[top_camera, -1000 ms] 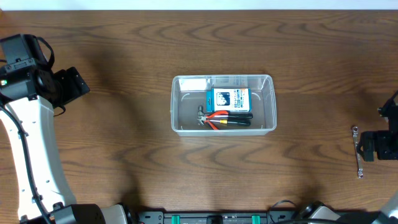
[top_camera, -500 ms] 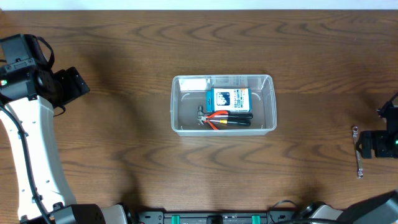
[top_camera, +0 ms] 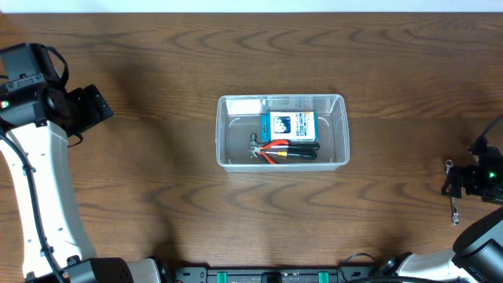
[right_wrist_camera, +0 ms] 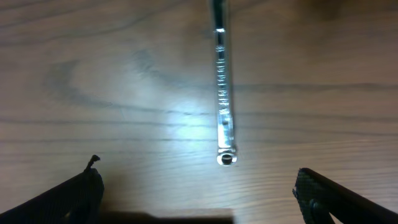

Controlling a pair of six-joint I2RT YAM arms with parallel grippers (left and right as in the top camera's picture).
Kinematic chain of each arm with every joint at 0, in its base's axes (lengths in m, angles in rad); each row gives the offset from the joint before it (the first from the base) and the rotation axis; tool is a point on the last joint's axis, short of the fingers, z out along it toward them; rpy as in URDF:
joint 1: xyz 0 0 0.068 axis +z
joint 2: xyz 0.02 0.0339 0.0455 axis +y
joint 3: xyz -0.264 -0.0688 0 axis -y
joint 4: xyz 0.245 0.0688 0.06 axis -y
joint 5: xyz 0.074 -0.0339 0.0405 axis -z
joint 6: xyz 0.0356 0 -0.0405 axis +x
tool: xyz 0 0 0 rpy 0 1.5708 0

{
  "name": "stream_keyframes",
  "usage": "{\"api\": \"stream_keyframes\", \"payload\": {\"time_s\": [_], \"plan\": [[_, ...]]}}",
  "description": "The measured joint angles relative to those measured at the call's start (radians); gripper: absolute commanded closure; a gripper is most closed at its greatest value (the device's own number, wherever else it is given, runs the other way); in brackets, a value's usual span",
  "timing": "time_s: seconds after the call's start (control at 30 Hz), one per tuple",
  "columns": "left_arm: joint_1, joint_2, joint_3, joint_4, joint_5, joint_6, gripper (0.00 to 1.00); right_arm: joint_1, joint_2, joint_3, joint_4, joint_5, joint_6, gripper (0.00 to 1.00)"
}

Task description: Pack container

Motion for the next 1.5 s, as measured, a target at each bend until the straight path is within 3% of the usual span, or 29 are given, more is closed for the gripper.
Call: {"api": "stream_keyframes", "payload": {"time_s": [1.5], "plan": [[0.0,0.0,0.0,0.0,0.0,0.0,0.02,0.062,0.15,-0.006,0.148,0.111,-0.098,0.01]]}}
